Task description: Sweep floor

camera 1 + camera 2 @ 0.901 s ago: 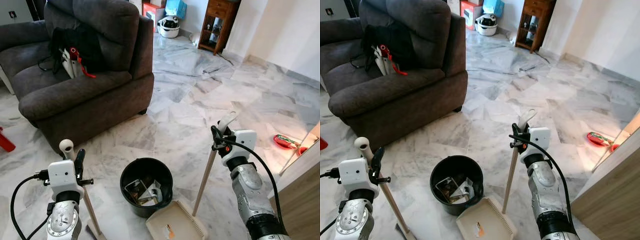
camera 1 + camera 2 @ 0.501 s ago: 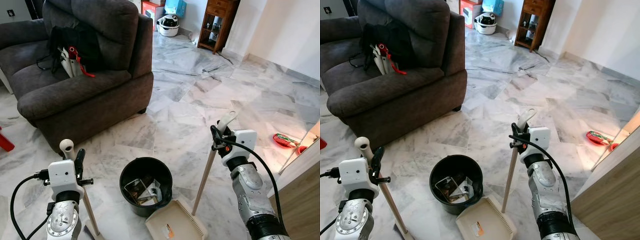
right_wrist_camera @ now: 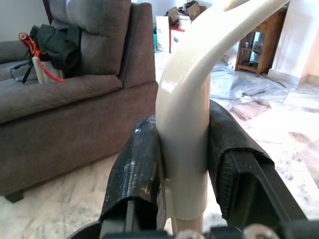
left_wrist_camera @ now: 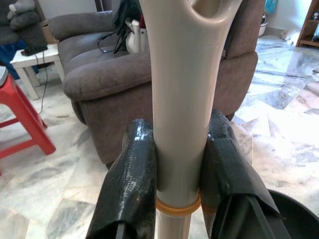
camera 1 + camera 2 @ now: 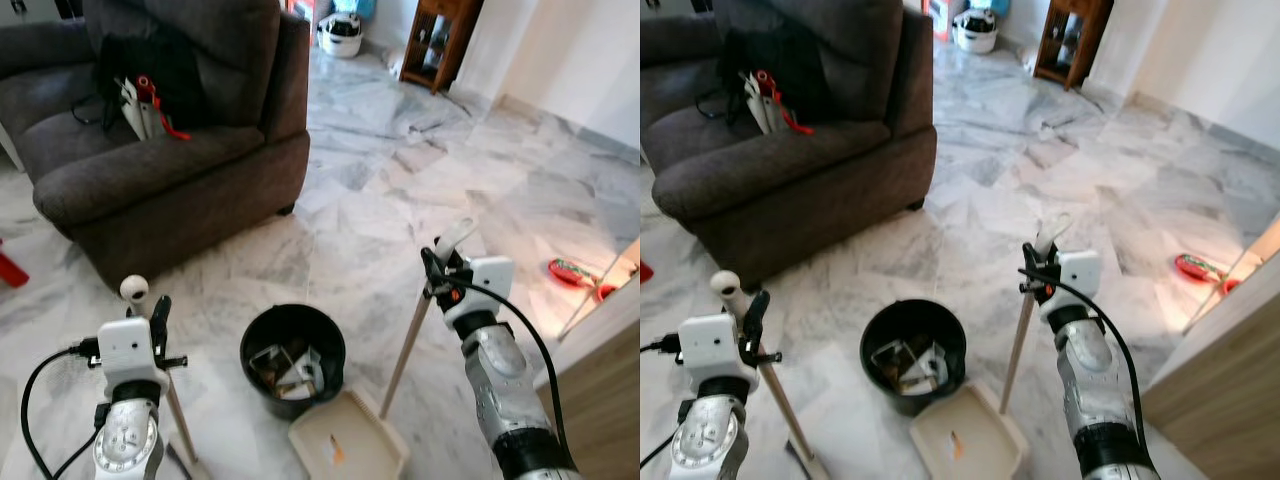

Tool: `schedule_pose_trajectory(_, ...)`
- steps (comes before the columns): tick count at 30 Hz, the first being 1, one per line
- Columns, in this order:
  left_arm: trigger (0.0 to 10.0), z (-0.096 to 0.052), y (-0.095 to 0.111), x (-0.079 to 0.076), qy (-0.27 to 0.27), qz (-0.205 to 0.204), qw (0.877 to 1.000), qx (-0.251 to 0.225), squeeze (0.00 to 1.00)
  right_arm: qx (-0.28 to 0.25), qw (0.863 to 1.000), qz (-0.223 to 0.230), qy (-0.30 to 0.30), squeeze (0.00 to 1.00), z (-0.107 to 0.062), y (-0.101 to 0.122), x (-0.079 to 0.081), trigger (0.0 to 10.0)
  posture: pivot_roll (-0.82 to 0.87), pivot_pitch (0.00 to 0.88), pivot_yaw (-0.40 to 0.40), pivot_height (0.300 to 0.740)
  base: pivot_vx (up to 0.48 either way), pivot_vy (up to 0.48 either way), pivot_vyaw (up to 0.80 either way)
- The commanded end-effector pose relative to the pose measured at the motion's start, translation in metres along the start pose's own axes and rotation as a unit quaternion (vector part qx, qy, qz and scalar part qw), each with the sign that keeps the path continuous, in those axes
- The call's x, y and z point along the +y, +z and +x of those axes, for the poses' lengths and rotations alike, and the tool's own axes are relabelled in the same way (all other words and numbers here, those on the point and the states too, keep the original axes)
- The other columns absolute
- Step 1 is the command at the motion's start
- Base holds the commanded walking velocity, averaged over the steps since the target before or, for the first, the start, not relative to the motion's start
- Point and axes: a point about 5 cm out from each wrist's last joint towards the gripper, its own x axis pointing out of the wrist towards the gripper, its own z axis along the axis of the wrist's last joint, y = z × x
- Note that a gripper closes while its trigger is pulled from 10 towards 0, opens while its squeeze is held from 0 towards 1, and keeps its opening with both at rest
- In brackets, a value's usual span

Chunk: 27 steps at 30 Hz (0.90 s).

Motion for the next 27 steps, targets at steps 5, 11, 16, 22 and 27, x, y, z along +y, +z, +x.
schedule_pose_trajectory(5,10.0,0.0003,0.0047,-0.0004,0.000,0.001,1.000,-0.015,0.00,-0.031,1.000,0.004,0.000,0.00,0.0036,0.0129,0.0000,10.0,0.01,0.050,-0.061,0.740,-0.299,0.000,0.00)
schedule_pose_trajectory(11,10.0,0.0006,0.0045,-0.0006,0.000,0.001,1.000,-0.015,0.00,-0.032,0.999,0.005,0.001,0.00,0.0036,0.0132,0.0008,10.0,0.01,0.049,-0.061,0.740,-0.301,0.000,0.00)
schedule_pose_trajectory(16,10.0,0.0007,0.0044,-0.0007,-0.001,0.001,1.000,-0.015,0.00,-0.033,0.999,0.006,0.004,0.00,0.0034,0.0134,0.0024,10.0,0.01,0.048,-0.060,0.740,-0.301,0.000,0.00)
schedule_pose_trajectory(22,10.0,0.0004,0.0038,-0.0012,-0.002,0.001,1.000,-0.015,0.00,-0.033,0.999,0.007,0.005,0.00,0.0030,0.0132,0.0027,10.0,0.01,0.044,-0.062,0.740,-0.301,0.000,0.00)
schedule_pose_trajectory(27,10.0,0.0006,0.0037,-0.0023,-0.004,0.000,1.000,-0.016,0.00,-0.034,0.999,0.007,0.006,0.00,0.0032,0.0135,0.0029,10.0,0.01,0.030,-0.062,0.740,-0.300,0.000,0.00)
